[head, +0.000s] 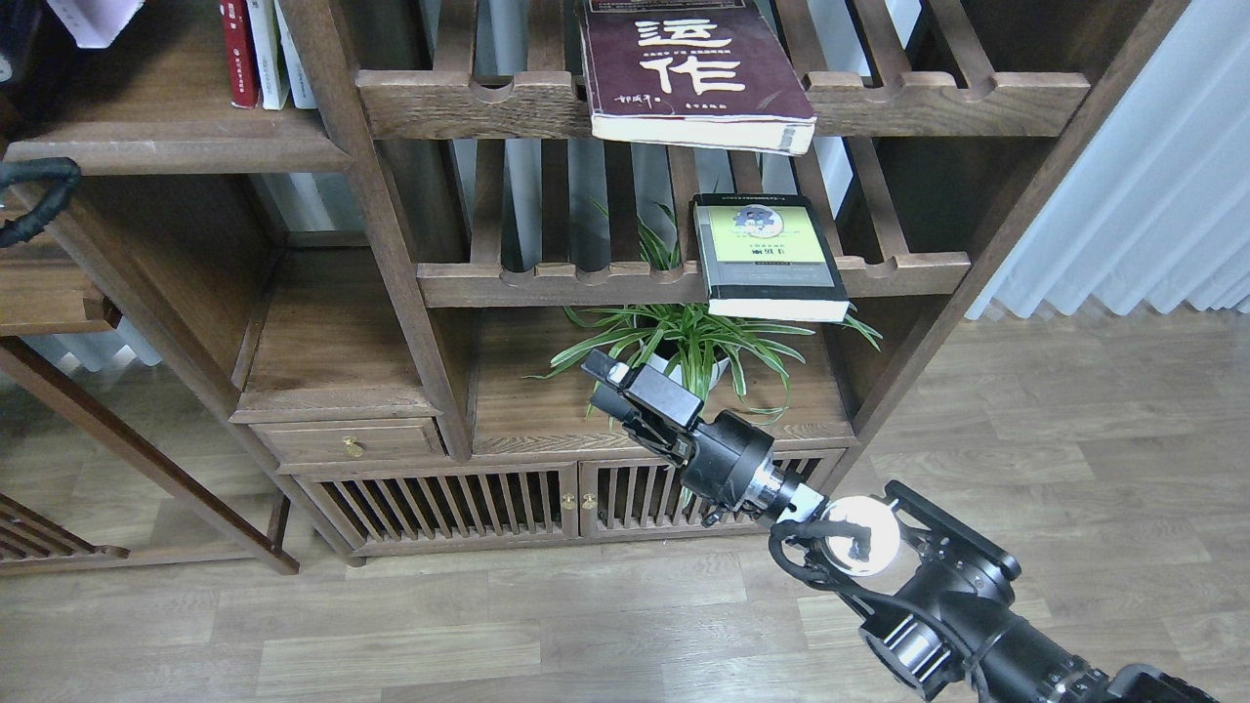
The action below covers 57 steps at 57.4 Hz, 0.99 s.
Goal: Organize books on shelf
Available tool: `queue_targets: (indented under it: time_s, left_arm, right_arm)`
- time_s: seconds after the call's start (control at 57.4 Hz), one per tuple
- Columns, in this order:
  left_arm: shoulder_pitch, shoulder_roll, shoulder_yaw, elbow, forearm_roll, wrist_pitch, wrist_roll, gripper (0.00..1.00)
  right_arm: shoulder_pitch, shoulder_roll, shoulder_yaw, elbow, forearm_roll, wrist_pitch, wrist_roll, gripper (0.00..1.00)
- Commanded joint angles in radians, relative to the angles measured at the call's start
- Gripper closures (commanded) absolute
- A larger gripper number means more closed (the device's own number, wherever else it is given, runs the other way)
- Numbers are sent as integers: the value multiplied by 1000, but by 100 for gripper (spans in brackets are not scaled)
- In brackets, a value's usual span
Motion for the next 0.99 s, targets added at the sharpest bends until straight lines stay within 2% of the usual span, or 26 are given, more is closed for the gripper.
queue_targets:
  time_s: [0.0,0.505,0.854,0.975]
  left_arm:
    - [-9,-20,28,30,0,0,-14,100]
    - [-24,-16,143,50,0,0,-43,98]
    - [-27,-2,218,49,0,-8,-62,90]
    - [-29,1,240,49,0,-8,-62,81]
  right_arm:
    - [-2,0,0,0,0,0,0,2]
    - [-3,-1,0,8,2,0,0,2]
    - [-2,-1,2,8,2,0,0,2]
    - [-2,-5,2,8,2,0,0,2]
